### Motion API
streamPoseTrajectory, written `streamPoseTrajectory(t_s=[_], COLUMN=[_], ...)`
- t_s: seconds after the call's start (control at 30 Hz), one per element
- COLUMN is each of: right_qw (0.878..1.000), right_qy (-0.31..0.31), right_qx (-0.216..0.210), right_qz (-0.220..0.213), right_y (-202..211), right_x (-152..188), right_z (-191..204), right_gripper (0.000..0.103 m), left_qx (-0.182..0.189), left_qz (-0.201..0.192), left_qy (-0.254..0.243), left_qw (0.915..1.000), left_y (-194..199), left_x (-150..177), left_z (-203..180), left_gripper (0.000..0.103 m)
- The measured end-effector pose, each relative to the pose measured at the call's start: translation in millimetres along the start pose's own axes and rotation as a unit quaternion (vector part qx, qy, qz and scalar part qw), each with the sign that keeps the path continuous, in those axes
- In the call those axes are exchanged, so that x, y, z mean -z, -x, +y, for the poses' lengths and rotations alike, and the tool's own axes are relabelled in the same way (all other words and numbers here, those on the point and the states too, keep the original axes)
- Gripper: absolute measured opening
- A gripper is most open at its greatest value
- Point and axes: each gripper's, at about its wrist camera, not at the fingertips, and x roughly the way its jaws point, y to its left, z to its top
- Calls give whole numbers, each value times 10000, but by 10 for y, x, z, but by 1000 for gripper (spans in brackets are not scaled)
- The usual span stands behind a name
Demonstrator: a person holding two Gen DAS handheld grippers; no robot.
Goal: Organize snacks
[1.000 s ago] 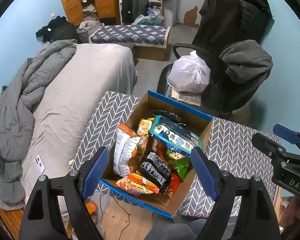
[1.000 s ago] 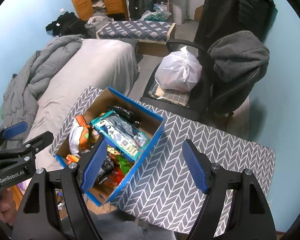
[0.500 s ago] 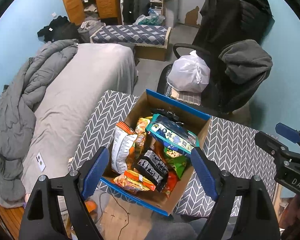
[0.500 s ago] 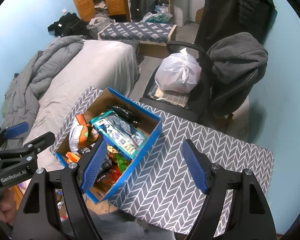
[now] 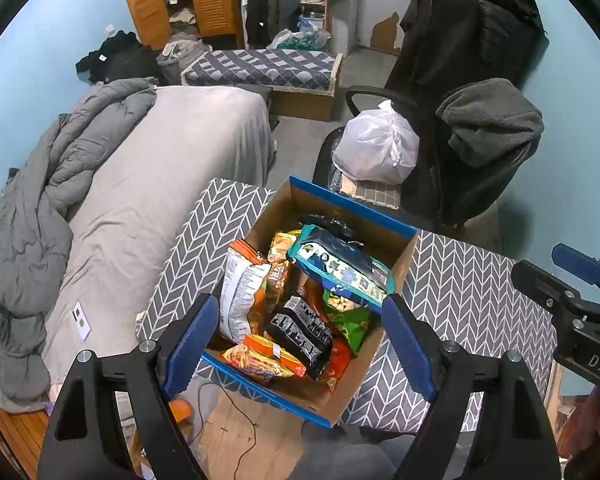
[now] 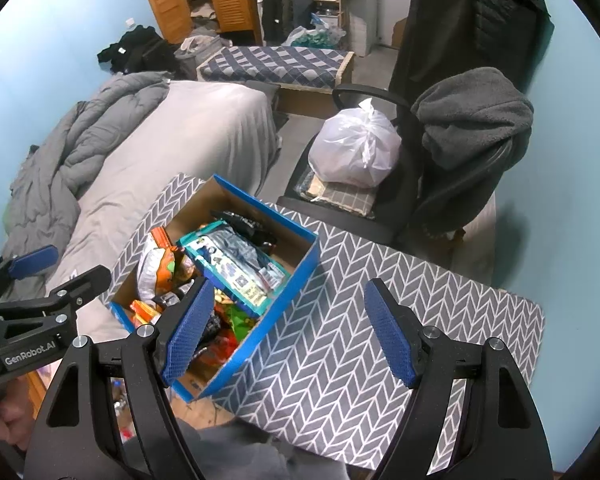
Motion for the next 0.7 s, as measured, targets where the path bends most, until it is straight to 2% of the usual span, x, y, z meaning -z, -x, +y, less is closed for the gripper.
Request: streamPoseTrajectory(t_s=[0.7], right_qw=[10000], right_qy=[-9], right_qx=[-1], right_qz=[2], right_y=[0], right_x=[4], right_z=[-10], right_gripper=[77], left_qx=[5], left_qz=[-13], left_qy=[-49], left_qw=[10000], left_y=[46], left_x=[59], left_z=[-67], left_gripper=[85])
